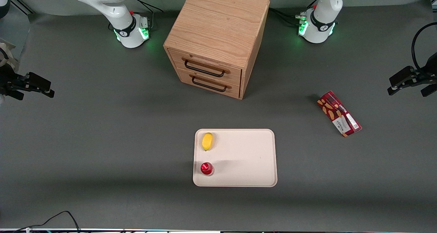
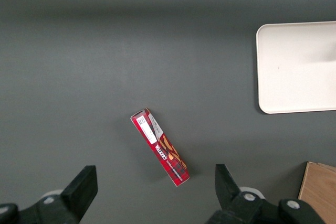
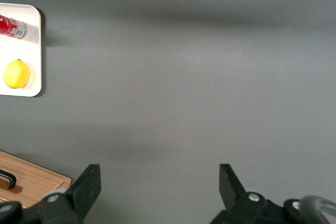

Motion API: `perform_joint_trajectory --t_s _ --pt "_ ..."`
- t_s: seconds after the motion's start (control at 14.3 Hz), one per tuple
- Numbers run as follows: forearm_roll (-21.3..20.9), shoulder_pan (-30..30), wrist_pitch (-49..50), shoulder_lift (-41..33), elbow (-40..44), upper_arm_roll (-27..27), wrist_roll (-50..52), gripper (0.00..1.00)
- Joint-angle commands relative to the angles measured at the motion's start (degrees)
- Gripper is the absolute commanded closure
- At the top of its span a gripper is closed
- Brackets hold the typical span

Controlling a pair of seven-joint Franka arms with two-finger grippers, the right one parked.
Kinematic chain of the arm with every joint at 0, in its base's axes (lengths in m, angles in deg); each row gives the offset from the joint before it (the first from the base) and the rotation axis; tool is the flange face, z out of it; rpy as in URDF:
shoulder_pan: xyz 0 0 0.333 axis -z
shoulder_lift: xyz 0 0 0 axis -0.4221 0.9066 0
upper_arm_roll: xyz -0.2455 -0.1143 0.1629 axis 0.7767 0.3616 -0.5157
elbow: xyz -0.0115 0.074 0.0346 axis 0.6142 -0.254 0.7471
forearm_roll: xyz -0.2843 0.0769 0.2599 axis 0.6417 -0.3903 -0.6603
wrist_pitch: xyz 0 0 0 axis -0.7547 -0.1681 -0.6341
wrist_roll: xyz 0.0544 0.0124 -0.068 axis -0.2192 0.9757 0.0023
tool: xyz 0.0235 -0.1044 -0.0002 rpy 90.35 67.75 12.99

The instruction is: Place red cookie box on tray

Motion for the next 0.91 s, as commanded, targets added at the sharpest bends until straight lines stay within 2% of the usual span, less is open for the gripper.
perform_joint_trajectory --t_s 0.0,0.84 --pt "-0.8 -0.08 -0.17 -0.74 -0.41 0.25 -1.09 0.0" --pt "-1.06 -0.08 -1.04 -0.65 -0.41 0.25 -1.35 0.0"
